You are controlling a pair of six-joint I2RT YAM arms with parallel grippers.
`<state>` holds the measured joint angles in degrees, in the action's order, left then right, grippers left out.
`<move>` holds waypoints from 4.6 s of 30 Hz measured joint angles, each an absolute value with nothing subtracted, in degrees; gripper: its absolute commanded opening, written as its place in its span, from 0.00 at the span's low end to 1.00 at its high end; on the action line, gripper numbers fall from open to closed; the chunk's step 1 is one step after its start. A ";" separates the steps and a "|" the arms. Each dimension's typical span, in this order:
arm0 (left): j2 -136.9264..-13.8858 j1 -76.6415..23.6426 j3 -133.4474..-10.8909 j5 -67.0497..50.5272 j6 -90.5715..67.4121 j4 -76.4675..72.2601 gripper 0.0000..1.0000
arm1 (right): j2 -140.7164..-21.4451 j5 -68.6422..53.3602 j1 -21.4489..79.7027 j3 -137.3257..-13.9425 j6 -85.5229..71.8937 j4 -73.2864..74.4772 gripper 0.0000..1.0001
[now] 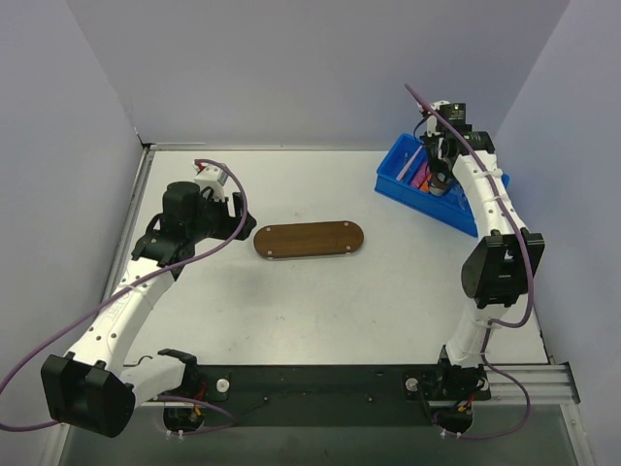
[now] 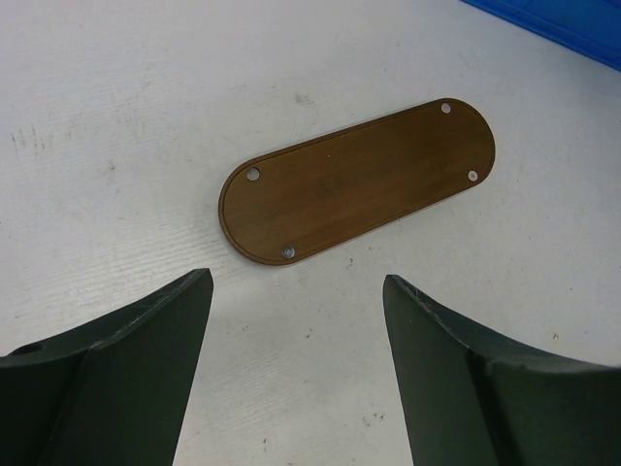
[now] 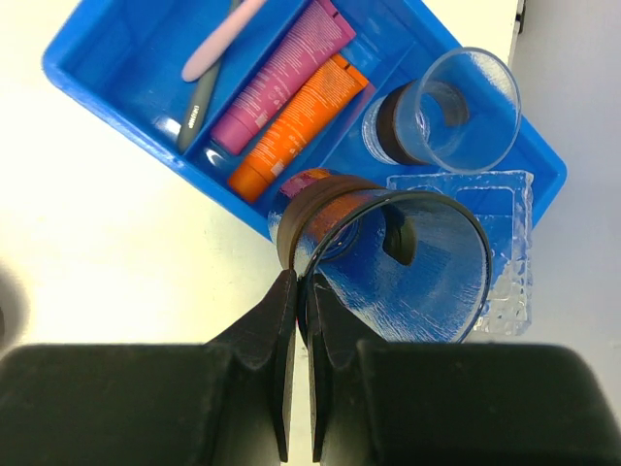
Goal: Prepare toiletry sets of a toothbrush and toothpaste on the tray
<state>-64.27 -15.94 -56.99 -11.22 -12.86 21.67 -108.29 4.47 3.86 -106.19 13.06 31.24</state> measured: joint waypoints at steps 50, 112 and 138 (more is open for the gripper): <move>-63.75 -15.99 -56.99 -11.25 -12.86 21.67 0.82 | -98.39 -6.87 38.41 -85.25 27.79 19.00 0.00; -80.82 -32.67 -63.57 -23.75 -19.31 31.16 0.65 | -81.52 -10.63 61.69 -66.89 43.97 22.22 0.00; -83.61 -36.45 -65.21 -23.46 -9.98 34.87 0.00 | -81.54 -9.82 64.60 -67.07 45.23 24.62 0.22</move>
